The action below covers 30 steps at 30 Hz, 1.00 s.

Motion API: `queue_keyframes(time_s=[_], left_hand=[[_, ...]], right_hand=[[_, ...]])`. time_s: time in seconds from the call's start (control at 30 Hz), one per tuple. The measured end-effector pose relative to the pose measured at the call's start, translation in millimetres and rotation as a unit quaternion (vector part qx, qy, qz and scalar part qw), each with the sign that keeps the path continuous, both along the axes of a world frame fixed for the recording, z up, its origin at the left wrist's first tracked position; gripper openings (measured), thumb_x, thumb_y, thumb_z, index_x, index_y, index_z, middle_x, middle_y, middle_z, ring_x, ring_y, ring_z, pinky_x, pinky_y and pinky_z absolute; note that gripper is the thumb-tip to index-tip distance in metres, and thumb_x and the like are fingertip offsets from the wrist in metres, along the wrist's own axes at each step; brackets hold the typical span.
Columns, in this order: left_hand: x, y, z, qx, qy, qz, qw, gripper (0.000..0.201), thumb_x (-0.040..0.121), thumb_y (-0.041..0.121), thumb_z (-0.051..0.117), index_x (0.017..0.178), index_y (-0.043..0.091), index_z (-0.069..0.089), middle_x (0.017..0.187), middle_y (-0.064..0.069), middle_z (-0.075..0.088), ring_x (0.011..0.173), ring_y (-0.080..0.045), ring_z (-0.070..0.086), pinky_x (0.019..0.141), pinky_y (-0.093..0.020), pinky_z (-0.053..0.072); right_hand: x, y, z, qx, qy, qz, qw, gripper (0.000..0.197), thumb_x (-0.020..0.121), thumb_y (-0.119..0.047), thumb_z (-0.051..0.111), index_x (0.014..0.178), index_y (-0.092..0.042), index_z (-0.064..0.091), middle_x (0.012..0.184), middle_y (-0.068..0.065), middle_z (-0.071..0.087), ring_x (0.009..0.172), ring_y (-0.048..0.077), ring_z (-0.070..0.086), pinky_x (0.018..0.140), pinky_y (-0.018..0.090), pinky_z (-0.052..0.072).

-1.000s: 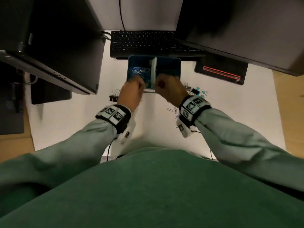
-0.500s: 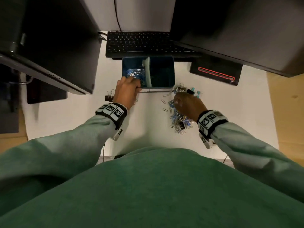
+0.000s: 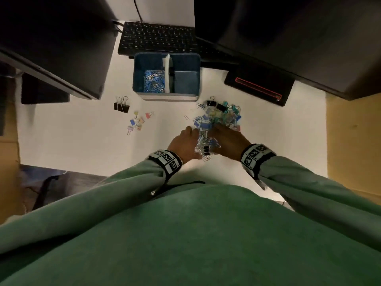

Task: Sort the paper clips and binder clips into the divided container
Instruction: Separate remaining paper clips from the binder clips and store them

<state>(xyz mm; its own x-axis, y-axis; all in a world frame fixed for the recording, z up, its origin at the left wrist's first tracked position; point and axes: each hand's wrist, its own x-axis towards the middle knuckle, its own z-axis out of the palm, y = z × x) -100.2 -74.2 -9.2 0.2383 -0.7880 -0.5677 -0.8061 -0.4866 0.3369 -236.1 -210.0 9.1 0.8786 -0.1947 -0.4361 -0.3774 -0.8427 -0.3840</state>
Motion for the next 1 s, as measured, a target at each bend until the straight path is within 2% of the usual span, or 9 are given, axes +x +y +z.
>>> queue_keyframes(time_s=[0.07,0.13,0.23,0.33,0.47,0.57,0.67,0.77,1.0], left_hand=[[-6,-1,-6,-0.011,-0.012,0.025,1.000,0.086,0.064,0.038,0.082,0.129,0.007,0.036,0.126,-0.016,0.038,0.107,-0.034,0.048,0.080,-0.045,0.051],[-7,-3,-11,-0.029,-0.008,0.052,0.998,0.076,0.066,0.032,0.083,0.125,0.006,0.040,0.123,-0.016,0.040,0.105,-0.034,0.049,0.079,-0.047,0.052],[-3,-2,-20,-0.060,0.002,0.063,0.996,0.053,0.075,0.022,0.076,0.117,0.008,0.046,0.112,-0.013,0.047,0.096,-0.032,0.053,0.077,-0.047,0.052],[1,-1,-23,-0.078,-0.014,0.078,0.994,0.036,0.084,0.017,0.066,0.114,0.009,0.047,0.108,-0.013,0.049,0.091,-0.031,0.054,0.075,-0.045,0.052],[-2,-3,-21,-0.082,-0.013,0.077,0.993,0.045,0.083,0.025,0.070,0.118,0.010,0.046,0.113,-0.012,0.046,0.096,-0.027,0.051,0.077,-0.041,0.052],[-2,-7,-20,-0.088,-0.024,0.057,0.994,0.023,0.088,0.013,0.057,0.109,0.007,0.050,0.103,-0.013,0.048,0.087,-0.030,0.052,0.071,-0.043,0.052],[8,-9,-20,-0.089,-0.023,0.032,0.995,0.011,0.090,0.009,0.049,0.099,0.003,0.053,0.093,-0.015,0.052,0.077,-0.030,0.054,0.068,-0.043,0.051],[24,-3,-19,-0.090,-0.008,0.022,0.996,0.007,0.088,0.006,0.051,0.093,0.005,0.056,0.091,-0.014,0.054,0.074,-0.030,0.057,0.069,-0.040,0.052],[56,15,-9,-0.087,0.066,0.049,0.993,0.006,0.084,0.008,0.066,0.089,0.007,0.066,0.095,-0.013,0.062,0.085,-0.028,0.059,0.075,-0.027,0.041]], right_hand=[[2,12,-4,0.014,0.018,0.059,0.998,0.049,0.084,-0.038,0.067,0.123,-0.014,0.050,0.128,0.011,0.048,0.108,0.031,0.053,0.075,0.039,0.050],[5,21,-10,0.021,0.011,0.071,0.997,0.033,0.087,-0.030,0.064,0.111,-0.011,0.052,0.116,0.011,0.049,0.098,0.031,0.054,0.063,0.036,0.042],[4,17,-16,0.021,-0.029,0.044,0.998,0.013,0.091,-0.017,0.053,0.100,-0.008,0.055,0.108,0.013,0.052,0.092,0.033,0.055,0.063,0.037,0.041],[-2,0,-14,0.047,-0.049,0.002,0.998,0.008,0.094,-0.013,0.048,0.092,-0.007,0.054,0.100,0.012,0.054,0.087,0.032,0.056,0.066,0.036,0.043],[-18,-27,-11,0.010,-0.041,-0.078,0.996,0.007,0.094,-0.013,0.050,0.098,-0.010,0.054,0.113,0.010,0.055,0.098,0.031,0.058,0.073,0.036,0.047],[-28,-19,-5,-0.052,-0.078,-0.068,0.993,0.026,0.088,-0.017,0.063,0.111,-0.008,0.057,0.130,0.017,0.050,0.115,0.037,0.053,0.078,0.042,0.053],[-28,5,-1,-0.045,-0.063,0.030,0.997,0.044,0.082,-0.022,0.071,0.120,-0.007,0.056,0.122,0.018,0.054,0.104,0.036,0.058,0.076,0.041,0.053],[-24,24,-8,-0.026,-0.001,0.109,0.994,0.043,0.083,-0.017,0.069,0.121,-0.007,0.052,0.120,0.019,0.052,0.098,0.035,0.057,0.076,0.043,0.052],[10,25,-21,0.020,-0.003,0.036,0.999,0.029,0.091,-0.008,0.054,0.119,-0.009,0.047,0.121,0.012,0.049,0.101,0.029,0.055,0.076,0.039,0.050]])
